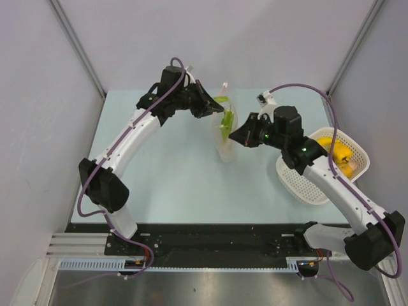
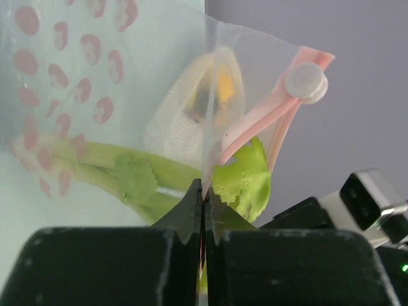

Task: Place the food in the zip-top bag and seal the zipper
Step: Adjust the zipper on the food storage bag.

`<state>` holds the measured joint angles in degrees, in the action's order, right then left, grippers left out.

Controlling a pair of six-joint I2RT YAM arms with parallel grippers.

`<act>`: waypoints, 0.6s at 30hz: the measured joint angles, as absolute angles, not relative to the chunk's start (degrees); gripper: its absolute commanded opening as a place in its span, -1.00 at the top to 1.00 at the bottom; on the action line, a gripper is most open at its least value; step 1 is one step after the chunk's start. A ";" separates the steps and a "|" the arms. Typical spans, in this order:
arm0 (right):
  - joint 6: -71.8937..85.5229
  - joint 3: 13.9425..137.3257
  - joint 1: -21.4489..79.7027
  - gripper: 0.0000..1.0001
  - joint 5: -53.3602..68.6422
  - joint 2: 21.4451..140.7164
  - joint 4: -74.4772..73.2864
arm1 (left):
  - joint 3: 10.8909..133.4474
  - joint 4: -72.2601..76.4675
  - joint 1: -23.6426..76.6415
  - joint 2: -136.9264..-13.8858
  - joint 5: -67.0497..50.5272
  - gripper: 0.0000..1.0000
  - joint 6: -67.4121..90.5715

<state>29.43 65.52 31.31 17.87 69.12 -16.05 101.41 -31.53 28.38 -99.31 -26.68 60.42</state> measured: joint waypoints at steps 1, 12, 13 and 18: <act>29.45 65.52 30.11 1.00 19.57 68.10 -15.70 | 102.63 -32.49 28.38 -99.31 -26.55 1.00 58.26; 30.65 70.59 25.87 1.00 34.65 62.74 -10.00 | 127.22 -48.77 29.76 -98.83 -24.21 0.99 29.50; 30.76 70.85 25.87 1.00 35.22 62.70 -9.87 | 128.03 -50.02 30.30 -98.41 -24.08 0.99 27.24; 33.17 71.00 25.65 1.00 39.38 63.90 -8.54 | 129.23 -57.58 31.77 -98.00 -23.20 1.00 19.94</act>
